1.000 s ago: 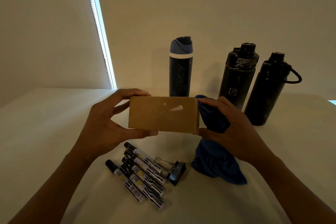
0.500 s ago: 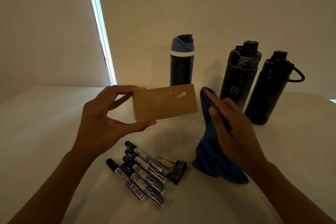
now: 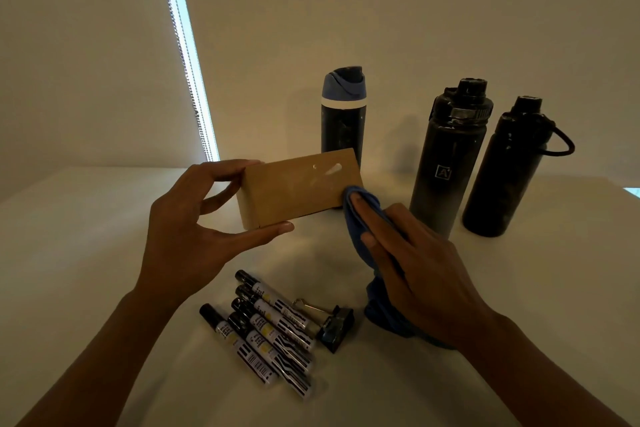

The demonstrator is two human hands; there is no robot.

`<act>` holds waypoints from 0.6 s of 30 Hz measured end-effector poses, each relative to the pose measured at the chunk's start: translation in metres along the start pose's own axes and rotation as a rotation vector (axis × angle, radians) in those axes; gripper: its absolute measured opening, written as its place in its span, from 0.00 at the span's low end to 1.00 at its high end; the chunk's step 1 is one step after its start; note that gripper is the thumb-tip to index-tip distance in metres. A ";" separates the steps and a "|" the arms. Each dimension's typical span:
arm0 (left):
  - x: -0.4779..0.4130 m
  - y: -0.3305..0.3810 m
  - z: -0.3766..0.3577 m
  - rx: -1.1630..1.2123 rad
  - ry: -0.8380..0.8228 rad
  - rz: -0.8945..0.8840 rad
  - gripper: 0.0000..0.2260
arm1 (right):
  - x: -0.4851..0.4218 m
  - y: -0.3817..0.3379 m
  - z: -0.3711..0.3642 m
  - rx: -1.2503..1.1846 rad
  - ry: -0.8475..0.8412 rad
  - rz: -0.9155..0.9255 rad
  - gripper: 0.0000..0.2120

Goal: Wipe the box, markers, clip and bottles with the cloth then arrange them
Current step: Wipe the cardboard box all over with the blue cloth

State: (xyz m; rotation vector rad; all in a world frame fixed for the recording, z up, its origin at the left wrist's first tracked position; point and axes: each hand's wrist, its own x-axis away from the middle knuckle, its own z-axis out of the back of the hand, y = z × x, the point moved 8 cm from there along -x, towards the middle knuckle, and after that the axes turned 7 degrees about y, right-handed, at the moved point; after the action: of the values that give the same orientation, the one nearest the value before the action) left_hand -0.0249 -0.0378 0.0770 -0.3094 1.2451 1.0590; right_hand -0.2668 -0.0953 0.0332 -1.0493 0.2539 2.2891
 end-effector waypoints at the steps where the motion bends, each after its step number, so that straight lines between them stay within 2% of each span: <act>1: 0.000 0.001 -0.001 0.002 -0.013 -0.007 0.38 | -0.002 0.003 0.002 0.008 0.015 -0.016 0.24; 5: 0.002 0.005 -0.009 0.071 -0.074 0.006 0.37 | -0.007 0.015 0.010 -0.008 0.049 -0.074 0.24; 9: 0.001 0.005 -0.009 0.147 -0.100 0.046 0.36 | -0.009 0.026 0.013 -0.137 0.078 -0.160 0.15; 12: -0.001 0.004 -0.007 0.141 -0.123 0.031 0.37 | -0.009 0.034 0.009 -0.283 0.045 -0.248 0.14; 14: -0.001 0.002 -0.009 0.145 -0.142 0.034 0.37 | -0.010 0.033 0.008 -0.306 0.033 -0.228 0.16; 16: 0.000 0.000 -0.011 0.160 -0.156 0.051 0.38 | -0.013 0.032 0.006 -0.235 0.004 -0.169 0.20; 18: 0.000 -0.002 -0.011 0.165 -0.155 0.058 0.38 | -0.015 0.029 0.004 -0.143 -0.025 -0.074 0.21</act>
State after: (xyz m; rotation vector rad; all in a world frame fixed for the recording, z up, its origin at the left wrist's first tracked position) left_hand -0.0300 -0.0471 0.0721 -0.0642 1.1987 1.0032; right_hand -0.2787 -0.1234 0.0447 -1.0814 0.0409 2.2783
